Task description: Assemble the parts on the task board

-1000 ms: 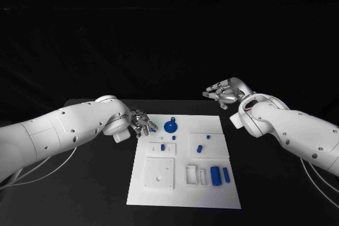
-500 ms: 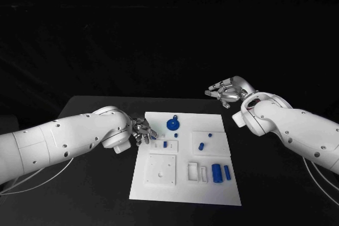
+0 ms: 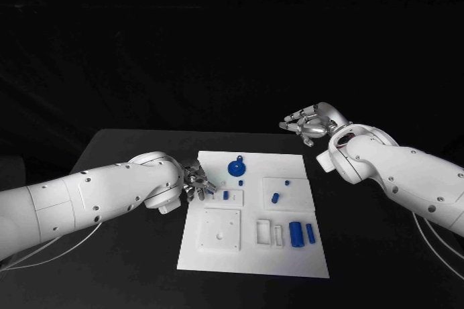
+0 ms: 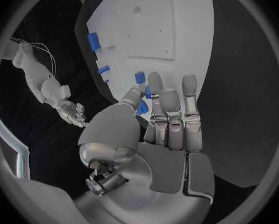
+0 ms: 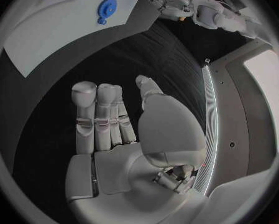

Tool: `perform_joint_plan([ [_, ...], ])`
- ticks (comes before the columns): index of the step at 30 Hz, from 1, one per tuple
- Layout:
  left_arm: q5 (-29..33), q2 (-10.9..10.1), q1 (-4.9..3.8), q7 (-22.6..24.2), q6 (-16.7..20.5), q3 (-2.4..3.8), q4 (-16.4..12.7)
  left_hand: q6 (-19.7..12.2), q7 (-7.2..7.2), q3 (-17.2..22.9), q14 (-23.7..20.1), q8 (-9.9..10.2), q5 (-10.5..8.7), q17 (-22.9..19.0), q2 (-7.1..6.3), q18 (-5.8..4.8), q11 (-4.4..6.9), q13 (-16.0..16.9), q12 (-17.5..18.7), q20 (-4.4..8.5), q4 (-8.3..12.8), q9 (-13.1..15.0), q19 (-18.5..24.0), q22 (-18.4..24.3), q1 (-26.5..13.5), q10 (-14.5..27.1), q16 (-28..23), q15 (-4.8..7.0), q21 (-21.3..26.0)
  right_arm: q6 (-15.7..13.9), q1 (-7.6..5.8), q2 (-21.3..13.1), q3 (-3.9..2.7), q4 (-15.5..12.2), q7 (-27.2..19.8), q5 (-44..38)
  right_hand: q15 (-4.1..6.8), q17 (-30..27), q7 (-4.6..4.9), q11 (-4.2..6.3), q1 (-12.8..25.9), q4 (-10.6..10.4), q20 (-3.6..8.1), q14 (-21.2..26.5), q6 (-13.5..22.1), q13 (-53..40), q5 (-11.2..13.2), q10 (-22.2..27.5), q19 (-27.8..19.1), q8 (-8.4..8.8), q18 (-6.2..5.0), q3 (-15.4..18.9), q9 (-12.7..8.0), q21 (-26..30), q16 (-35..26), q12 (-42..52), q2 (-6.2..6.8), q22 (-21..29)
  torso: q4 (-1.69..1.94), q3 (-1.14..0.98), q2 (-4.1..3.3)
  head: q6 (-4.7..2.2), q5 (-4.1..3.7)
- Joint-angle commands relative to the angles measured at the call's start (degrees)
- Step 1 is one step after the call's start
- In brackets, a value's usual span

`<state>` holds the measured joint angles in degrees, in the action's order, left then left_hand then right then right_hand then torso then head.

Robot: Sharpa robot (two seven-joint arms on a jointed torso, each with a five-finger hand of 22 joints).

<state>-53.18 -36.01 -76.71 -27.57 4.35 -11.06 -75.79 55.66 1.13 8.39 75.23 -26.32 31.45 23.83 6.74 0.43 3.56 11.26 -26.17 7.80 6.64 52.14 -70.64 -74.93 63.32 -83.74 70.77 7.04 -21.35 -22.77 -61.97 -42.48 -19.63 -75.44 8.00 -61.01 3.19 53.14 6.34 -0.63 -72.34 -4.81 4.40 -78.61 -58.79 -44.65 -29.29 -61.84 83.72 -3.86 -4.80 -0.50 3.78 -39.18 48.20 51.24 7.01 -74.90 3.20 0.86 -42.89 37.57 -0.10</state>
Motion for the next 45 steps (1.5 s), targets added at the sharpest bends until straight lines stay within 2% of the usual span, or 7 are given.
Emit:
perform_joint_plan([
  [1,-2.0,0.4,0.42,0.0,0.6,-0.06,0.3,1.9,-1.66,1.7,0.2,-0.1,0.39,0.1,0.55,-0.43,0.15,-0.1,0.3,0.26,2.0,0.0,0.0,-1.1,0.2,-2.1,-0.2,0.00,-0.1,0.7,0.05,0.1,-0.02,0.0,-0.3,0.0,0.22,0.0,0.04,0.08,0.0,0.0,0.10,0.0,0.2,0.0,-0.3,-0.2,0.5,0.26,-0.56,-0.3,-0.1,-0.2,-0.2,0.0,-0.02,-4.8,-0.04,0.00,-0.09,0.18,-0.09],
  [5,-3.2,0.9,0.97,0.3,0.4,-0.17,0.7,1.9,-1.66,1.7,0.2,-0.1,0.39,0.1,0.55,-0.43,0.15,-0.1,0.3,0.26,2.0,0.0,0.0,-1.1,0.2,-2.1,-0.2,0.00,-0.1,0.7,0.07,0.1,-0.02,0.0,-0.3,0.0,0.22,0.0,0.04,0.08,0.0,0.0,0.10,0.0,0.2,0.0,-0.3,-0.2,0.5,0.26,-0.56,-0.3,-0.1,-0.2,-0.2,0.0,-0.02,-4.8,0.00,0.05,-0.06,0.39,-0.32],
  [12,-4.6,1.6,1.27,0.6,0.6,-0.22,1.4,2.0,-1.64,1.6,0.3,0.0,0.36,0.2,0.65,-0.43,0.15,0.0,0.3,0.27,2.1,0.0,-0.1,-1.1,0.3,-2.1,-0.3,0.01,-0.1,0.8,0.08,0.1,-0.02,0.0,-0.3,0.0,0.22,0.0,0.04,0.08,0.0,0.0,0.10,0.0,0.2,0.0,-0.3,-0.2,0.5,0.26,-0.56,-0.3,-0.1,-0.2,-0.2,0.0,-0.02,-4.8,-0.02,0.00,-0.01,0.55,-0.31],
  [25,-6.1,2.3,1.52,1.0,0.5,-0.26,2.1,1.9,-1.64,1.6,0.3,0.1,0.30,0.3,0.64,-0.43,0.16,0.0,0.3,0.27,2.1,0.0,-0.1,-1.1,0.3,-2.1,-0.3,0.01,-0.1,1.0,0.11,0.2,-0.02,0.0,-0.2,0.0,0.22,0.0,0.04,0.08,0.0,0.0,0.10,0.0,0.2,0.0,-0.3,-0.2,0.5,0.26,-0.56,-0.3,-0.1,-0.2,-0.2,0.0,-0.02,-4.8,-0.04,0.00,0.00,0.69,-0.22],
  [45,-6.7,2.8,1.59,0.5,-2.5,-0.28,2.5,1.9,-1.59,1.6,0.3,0.1,0.22,0.4,0.76,-0.43,0.11,0.0,0.4,0.27,2.3,0.0,-0.2,-1.1,0.5,-2.1,-0.4,0.00,0.0,1.2,0.13,0.2,-0.02,0.1,-0.2,0.0,0.22,0.0,0.04,0.08,0.0,0.0,0.10,0.0,0.2,0.0,-0.3,-0.2,0.5,0.26,-0.56,-0.3,-0.1,-0.2,-0.2,0.0,-0.02,-4.8,-0.02,0.06,0.03,1.13,-0.15],
])
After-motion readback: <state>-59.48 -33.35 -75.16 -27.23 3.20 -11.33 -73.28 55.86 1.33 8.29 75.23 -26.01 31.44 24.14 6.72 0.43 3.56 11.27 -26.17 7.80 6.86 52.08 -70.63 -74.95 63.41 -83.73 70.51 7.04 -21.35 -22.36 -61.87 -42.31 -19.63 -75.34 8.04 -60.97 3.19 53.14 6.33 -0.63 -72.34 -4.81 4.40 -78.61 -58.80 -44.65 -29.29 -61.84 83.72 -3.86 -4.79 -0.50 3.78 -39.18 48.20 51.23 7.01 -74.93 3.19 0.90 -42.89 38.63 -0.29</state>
